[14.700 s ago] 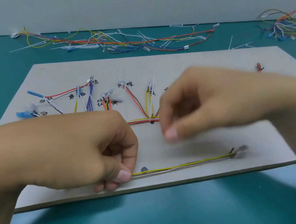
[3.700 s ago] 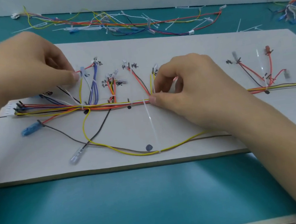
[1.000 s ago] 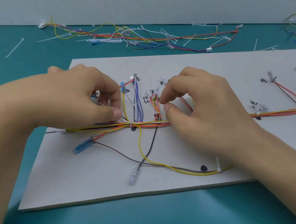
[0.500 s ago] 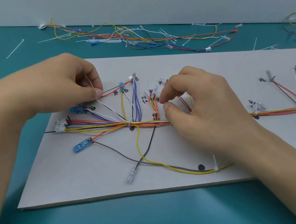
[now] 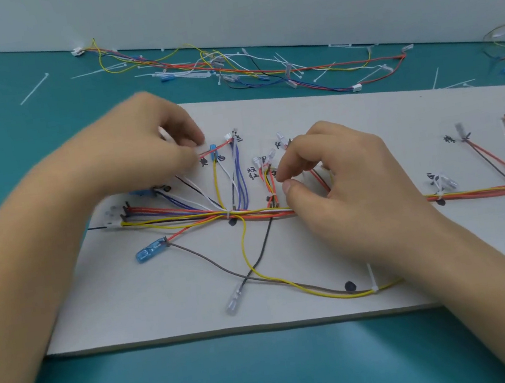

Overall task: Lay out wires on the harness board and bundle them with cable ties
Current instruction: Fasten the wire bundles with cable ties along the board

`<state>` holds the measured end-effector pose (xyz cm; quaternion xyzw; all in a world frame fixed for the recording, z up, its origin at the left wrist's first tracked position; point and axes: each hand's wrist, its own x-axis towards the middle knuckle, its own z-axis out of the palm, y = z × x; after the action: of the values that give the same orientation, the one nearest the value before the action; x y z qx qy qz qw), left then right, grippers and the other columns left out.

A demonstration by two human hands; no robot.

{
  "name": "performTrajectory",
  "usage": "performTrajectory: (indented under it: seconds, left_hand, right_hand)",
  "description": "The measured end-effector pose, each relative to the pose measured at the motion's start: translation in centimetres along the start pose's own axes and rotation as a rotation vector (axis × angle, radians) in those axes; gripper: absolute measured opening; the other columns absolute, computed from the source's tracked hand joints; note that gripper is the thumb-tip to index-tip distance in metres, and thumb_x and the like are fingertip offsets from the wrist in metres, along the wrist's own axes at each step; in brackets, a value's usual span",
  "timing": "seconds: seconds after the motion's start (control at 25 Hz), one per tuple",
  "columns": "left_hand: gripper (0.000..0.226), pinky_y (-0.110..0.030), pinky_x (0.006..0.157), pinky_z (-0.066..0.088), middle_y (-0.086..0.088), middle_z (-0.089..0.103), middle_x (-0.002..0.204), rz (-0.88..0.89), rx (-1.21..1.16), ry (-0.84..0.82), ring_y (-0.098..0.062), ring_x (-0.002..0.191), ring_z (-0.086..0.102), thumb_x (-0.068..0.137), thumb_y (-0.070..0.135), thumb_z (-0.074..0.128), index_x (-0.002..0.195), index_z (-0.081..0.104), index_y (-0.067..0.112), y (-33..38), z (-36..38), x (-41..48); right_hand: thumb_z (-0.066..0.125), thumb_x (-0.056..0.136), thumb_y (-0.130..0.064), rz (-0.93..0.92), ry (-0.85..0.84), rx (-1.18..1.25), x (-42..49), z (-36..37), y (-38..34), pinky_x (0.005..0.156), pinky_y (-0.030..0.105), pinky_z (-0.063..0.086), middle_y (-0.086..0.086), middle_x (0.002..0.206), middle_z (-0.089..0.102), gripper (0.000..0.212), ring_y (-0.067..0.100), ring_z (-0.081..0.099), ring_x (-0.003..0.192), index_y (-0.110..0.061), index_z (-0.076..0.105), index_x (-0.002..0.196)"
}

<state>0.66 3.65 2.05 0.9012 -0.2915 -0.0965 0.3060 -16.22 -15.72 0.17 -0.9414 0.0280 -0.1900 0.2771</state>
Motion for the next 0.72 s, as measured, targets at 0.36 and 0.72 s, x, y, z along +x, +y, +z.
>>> performTrajectory:
  seconds: [0.36,0.72]
  left_hand:
    - [0.015,-0.031,0.066,0.051,0.008,0.071,0.068,0.039,0.041,-0.039,-0.007,0.061,0.061,0.093,0.032,0.070,0.080,0.072,0.024,0.9,1.1,1.3]
    - [0.016,-0.025,0.055,0.048,0.003,0.071,0.062,0.118,-0.097,0.186,-0.004,0.052,0.060,0.089,0.019,0.076,0.075,0.070,0.021,1.9,0.7,0.7]
  right_hand:
    - [0.067,0.081,-0.014,0.002,0.004,0.010,0.1,0.2,0.1,0.075,0.013,0.038,-0.008,0.086,0.061,0.011,0.012,0.056,0.088,-0.025,0.071,0.083]
    - [0.063,0.080,-0.021,-0.003,0.029,0.026,0.1,-0.3,0.1,0.078,0.025,0.044,-0.009,0.086,0.062,0.011,0.012,0.057,0.089,-0.026,0.071,0.084]
